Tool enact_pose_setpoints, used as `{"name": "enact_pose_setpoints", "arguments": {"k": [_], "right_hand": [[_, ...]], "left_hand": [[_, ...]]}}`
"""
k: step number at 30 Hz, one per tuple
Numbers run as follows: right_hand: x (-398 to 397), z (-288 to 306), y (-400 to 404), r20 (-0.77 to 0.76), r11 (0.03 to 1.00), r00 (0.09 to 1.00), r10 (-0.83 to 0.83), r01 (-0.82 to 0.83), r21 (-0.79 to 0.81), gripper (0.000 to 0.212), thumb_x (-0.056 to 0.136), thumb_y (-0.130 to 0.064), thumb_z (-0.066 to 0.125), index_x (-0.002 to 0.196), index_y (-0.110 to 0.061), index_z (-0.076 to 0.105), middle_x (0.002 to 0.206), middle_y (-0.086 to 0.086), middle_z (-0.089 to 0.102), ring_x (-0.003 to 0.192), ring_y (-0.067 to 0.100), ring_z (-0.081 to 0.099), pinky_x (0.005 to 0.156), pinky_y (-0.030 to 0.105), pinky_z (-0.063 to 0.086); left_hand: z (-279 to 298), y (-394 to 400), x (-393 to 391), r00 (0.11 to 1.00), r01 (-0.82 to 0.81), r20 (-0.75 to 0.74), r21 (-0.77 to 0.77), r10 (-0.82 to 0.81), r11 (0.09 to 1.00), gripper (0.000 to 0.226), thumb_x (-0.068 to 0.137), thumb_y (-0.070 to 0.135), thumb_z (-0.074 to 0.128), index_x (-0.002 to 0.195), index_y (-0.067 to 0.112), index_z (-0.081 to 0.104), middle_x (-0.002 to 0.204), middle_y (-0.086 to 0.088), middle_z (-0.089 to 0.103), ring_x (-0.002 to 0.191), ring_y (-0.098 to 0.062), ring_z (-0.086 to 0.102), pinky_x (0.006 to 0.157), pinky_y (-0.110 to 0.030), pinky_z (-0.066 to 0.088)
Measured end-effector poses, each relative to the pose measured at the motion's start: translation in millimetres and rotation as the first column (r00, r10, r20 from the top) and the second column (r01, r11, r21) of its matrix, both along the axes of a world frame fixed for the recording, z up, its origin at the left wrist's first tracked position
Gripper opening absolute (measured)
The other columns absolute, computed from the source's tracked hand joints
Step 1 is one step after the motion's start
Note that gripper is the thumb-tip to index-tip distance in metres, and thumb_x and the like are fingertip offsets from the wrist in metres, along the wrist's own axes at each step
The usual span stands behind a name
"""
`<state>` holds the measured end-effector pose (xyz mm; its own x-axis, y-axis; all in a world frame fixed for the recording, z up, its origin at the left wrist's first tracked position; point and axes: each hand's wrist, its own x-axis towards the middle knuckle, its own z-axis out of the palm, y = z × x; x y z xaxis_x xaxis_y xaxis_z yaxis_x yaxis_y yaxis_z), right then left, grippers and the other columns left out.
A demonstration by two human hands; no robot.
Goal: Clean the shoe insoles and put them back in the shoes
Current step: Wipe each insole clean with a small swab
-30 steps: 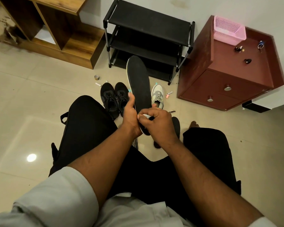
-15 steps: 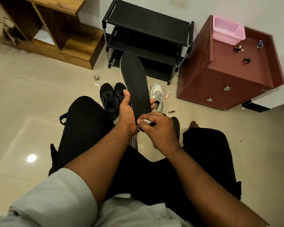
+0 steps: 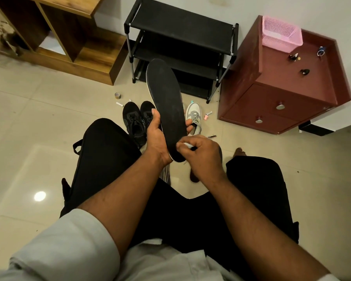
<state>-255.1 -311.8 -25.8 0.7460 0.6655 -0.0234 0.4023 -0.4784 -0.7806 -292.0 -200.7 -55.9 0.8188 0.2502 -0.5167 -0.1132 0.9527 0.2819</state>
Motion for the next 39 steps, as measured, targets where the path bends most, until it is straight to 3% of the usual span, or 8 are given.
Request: {"name": "enact_pose_setpoints", "arguments": {"k": [4,10,13,20,24,29,34,39], "right_hand": [[16,-7,-7,0.001,0.990,0.993,-0.117,0.116,-0.082,0.018,0.085,-0.021,0.068,0.098,-0.012,0.076,0.091,-0.001,0.072,0.075,0.002,0.061,0.073,0.011,0.050],[-20,14,7,0.065,0.998,0.996,0.069,-0.068,-0.008,0.012,0.085,-0.016,0.067,0.092,-0.011,0.075,0.084,-0.001,0.068,0.075,0.006,0.059,0.070,0.007,0.043],[-8,10,7,0.076,0.999,0.997,-0.032,0.034,-0.020,0.014,0.086,-0.017,0.066,0.094,-0.010,0.075,0.083,0.000,0.067,0.072,0.003,0.056,0.067,0.002,0.042],[9,14,12,0.088,0.994,0.993,-0.077,0.083,-0.074,0.016,0.086,-0.020,0.065,0.095,-0.012,0.075,0.088,0.001,0.070,0.079,0.010,0.062,0.071,0.019,0.052],[-10,23,21,0.104,0.995,0.991,0.085,-0.078,-0.068,0.014,0.086,-0.017,0.065,0.094,-0.011,0.075,0.086,0.000,0.066,0.077,0.007,0.059,0.068,0.002,0.039],[25,18,11,0.149,0.992,0.981,-0.122,0.126,-0.019,0.014,0.085,-0.017,0.067,0.095,-0.011,0.075,0.088,0.001,0.071,0.080,0.007,0.062,0.080,0.029,0.054],[36,34,3,0.103,0.967,0.971,-0.217,0.199,0.162,0.007,0.084,-0.012,0.068,0.086,-0.014,0.074,0.072,-0.018,0.062,0.070,-0.006,0.061,0.070,0.010,0.048],[25,21,4,0.001,0.987,0.990,-0.144,0.144,0.078,0.017,0.080,-0.017,0.073,0.097,-0.020,0.075,0.096,-0.008,0.069,0.090,0.000,0.062,0.080,0.008,0.046]], "left_hand": [[1,-2,1,0.999,-0.031,-0.021,0.030,0.031,0.999,0.088,0.089,0.076,0.031,0.131,0.004,0.057,0.101,-0.020,0.067,0.091,-0.027,0.065,0.096,-0.038,0.049],[1,-2,3,0.999,-0.023,-0.031,0.039,0.024,0.999,0.087,0.088,0.076,0.034,0.128,0.003,0.058,0.095,-0.019,0.066,0.084,-0.027,0.063,0.080,-0.034,0.055],[3,-3,1,0.999,-0.026,0.028,0.020,0.025,0.999,0.087,0.086,0.077,0.035,0.124,0.002,0.059,0.099,-0.019,0.063,0.086,-0.026,0.061,0.086,-0.035,0.051],[7,-6,1,0.999,-0.024,0.033,0.085,0.022,0.996,0.083,0.087,0.073,0.036,0.104,0.001,0.074,0.099,-0.015,0.067,0.092,-0.024,0.063,0.087,-0.036,0.053],[9,-8,-1,1.000,-0.013,-0.017,0.165,0.016,0.986,0.081,0.092,0.070,0.031,0.106,0.002,0.071,0.102,-0.015,0.067,0.095,-0.025,0.064,0.085,-0.033,0.056],[11,-8,-2,1.000,-0.020,0.026,0.167,0.016,0.986,0.077,0.094,0.065,0.035,0.124,0.000,0.063,0.108,-0.017,0.065,0.102,-0.028,0.063,0.097,-0.041,0.051],[11,-9,0,0.999,0.024,-0.033,0.238,-0.017,0.971,0.069,0.100,0.059,0.031,0.095,0.010,0.080,0.102,-0.016,0.069,0.101,-0.029,0.063,0.101,-0.044,0.047],[11,-8,1,0.996,0.062,-0.077,0.244,-0.044,0.968,0.091,0.087,0.079,0.026,0.124,0.006,0.064,0.117,-0.019,0.067,0.108,-0.031,0.067,0.091,-0.041,0.054]]}}
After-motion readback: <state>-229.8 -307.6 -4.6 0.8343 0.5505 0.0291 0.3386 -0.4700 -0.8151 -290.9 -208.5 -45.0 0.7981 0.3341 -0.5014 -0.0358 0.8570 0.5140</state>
